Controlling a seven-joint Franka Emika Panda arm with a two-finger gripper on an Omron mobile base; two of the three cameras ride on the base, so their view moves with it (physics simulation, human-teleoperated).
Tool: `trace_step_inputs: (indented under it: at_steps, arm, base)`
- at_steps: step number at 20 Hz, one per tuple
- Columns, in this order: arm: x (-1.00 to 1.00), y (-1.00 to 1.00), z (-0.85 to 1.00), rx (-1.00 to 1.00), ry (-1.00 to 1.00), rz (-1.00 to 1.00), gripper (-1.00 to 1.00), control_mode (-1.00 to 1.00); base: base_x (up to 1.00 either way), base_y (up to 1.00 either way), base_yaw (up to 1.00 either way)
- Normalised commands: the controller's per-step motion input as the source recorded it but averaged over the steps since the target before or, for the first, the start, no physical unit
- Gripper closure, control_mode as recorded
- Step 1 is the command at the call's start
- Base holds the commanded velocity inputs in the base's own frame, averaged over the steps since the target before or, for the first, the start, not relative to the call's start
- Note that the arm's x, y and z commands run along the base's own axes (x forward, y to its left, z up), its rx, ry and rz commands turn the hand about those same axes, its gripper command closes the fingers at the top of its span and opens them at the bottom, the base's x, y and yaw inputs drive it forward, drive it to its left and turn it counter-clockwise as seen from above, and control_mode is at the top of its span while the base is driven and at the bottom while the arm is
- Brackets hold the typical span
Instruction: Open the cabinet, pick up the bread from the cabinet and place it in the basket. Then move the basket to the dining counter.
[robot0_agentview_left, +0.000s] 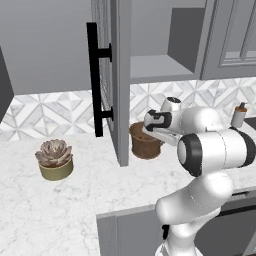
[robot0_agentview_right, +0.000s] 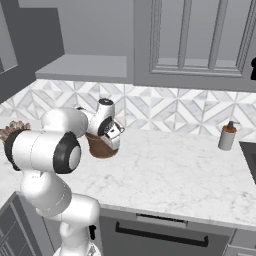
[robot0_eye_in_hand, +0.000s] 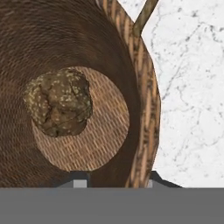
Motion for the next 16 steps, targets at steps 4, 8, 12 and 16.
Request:
trace_step_inputs:
  at_steps: [4, 8, 12, 16]
  arm:
    - [-0.24, 0.19, -0.31, -0.05, 0.09, 0.00, 1.00, -1.00]
    - [-0.76, -0.29, 0.00, 0.00, 0.00, -0.02, 1.00, -1.00]
    - [-0.83, -0.57, 0.33, 0.00, -0.13, -0.11, 1.00, -1.00]
    - [-0.69, -0.15, 0.91, 0.00, -0.20, -0.11, 1.00, -1.00]
  base:
    - [0.00, 0.00, 0.00]
    - [0.00, 0.00, 0.00]
    - [0.00, 0.00, 0.00]
    - [0.00, 0.00, 0.00]
